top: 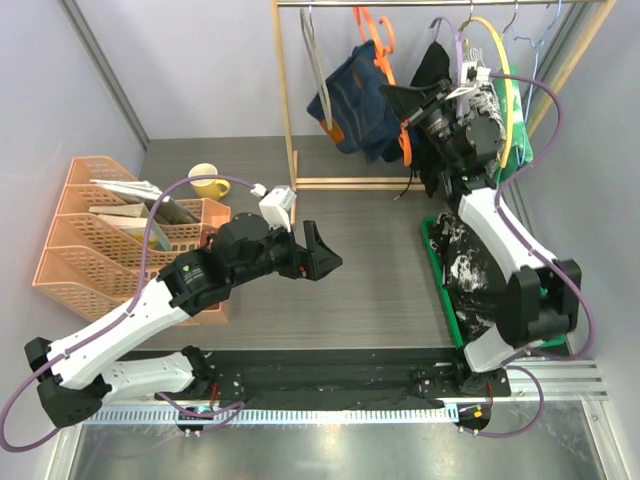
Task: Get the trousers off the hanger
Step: Grab a hanger with trousers on it with the right arm, then pass the hanger from the right arm to the left
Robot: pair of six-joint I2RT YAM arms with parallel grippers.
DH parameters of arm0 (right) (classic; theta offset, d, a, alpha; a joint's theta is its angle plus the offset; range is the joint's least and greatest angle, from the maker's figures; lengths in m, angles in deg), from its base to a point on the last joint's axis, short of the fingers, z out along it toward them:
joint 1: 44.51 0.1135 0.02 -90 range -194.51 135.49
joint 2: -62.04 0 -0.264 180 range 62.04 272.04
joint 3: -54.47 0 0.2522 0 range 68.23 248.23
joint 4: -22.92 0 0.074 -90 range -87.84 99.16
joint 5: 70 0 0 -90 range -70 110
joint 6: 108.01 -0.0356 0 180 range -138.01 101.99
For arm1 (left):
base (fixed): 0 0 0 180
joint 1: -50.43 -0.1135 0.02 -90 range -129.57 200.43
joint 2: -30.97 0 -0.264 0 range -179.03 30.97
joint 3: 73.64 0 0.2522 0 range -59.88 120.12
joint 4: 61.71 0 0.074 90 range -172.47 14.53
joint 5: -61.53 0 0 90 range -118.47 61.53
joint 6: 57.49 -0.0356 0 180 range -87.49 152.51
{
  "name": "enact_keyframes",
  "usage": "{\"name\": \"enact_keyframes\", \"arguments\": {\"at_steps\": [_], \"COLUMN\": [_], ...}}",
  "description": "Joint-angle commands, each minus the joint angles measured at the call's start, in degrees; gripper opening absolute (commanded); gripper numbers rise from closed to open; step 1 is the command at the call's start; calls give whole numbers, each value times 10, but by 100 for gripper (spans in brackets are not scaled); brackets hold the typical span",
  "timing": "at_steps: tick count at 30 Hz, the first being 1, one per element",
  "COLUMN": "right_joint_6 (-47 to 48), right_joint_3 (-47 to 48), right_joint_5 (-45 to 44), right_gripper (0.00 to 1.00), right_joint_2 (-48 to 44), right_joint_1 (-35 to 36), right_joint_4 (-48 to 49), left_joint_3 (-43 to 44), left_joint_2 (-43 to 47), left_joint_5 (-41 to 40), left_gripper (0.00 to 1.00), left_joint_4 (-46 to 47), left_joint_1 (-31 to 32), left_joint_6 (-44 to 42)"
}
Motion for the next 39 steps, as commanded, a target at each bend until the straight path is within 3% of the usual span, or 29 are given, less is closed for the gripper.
{"name": "enact_keyframes", "arguments": {"at_steps": [1,12,16,23,31,39], "right_joint_6": [51,26,30,-72,-178,-267], "right_joint_3": [-35,-93,-94,-158,-184,-228], "right_joint_5": [-59,-124,-108,-70,-144,-263], "right_gripper": [1,1,1,1,1,1], "right_joint_2": [-139,-359,-409,-452,-469,-492], "right_joint_1": [39,88,89,89,91,145], "right_joint_4": [-46,-454,-565,-566,-571,-497], "left_joint_3": [37,61,48,55,62,99], "left_joint_2": [32,78,82,18,-61,-123], "left_joint_5": [16,78,93,146,168,79], "left_gripper": [89,88,88,86,81,68], "left_joint_4": [17,57,125,216,329,319], "left_joint_1": [-5,-4,-5,-5,5,64], "left_joint_6": [5,77,156,195,216,145]}}
